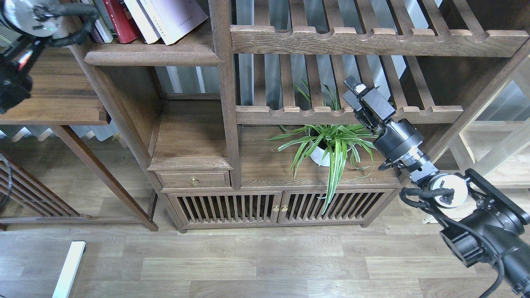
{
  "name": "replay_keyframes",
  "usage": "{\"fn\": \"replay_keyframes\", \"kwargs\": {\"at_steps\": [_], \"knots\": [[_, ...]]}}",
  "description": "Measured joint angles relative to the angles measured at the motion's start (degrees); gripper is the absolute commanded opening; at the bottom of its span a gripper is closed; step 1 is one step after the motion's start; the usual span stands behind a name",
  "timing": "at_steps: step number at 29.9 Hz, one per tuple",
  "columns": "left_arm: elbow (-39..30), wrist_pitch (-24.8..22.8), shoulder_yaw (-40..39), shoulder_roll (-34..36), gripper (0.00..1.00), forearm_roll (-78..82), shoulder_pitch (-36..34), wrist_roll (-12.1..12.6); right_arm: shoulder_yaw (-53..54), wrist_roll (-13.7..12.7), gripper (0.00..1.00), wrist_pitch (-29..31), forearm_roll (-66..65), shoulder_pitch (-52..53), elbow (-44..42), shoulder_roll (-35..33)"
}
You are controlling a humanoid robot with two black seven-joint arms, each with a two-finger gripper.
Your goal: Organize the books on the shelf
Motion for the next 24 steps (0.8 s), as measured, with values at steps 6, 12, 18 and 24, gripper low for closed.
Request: {"fn": "replay_keyframes", "kwargs": {"at_steps": [6,12,18,24], "knots": [[-6.6,-0.1,-1.8,4.4,0.70,-0.2,2.8,-0.6,0.0,0.0,0.93,0.0,-0.1,-0.3,0.0,-0.1],[-14.9,-0.3,-6.8,7.0,0.71,-0.4,7.3,-0.8,0.1,0.0,0.93,0.0,-0.9,-0.5,0.0,-1.8],[-19.6,-1.2,-12.6,4.9,0.80,-2.7,11.8,-1.4,0.1,0.0,0.94,0.0,-2.1,-0.5,0.1,-2.8],[-22.0,-5.6,-16.9,-1.1,0.89,-10.3,18.2,-4.4,0.1,0.1,0.96,0.0,-2.5,2.0,1.3,-2.0]]}}
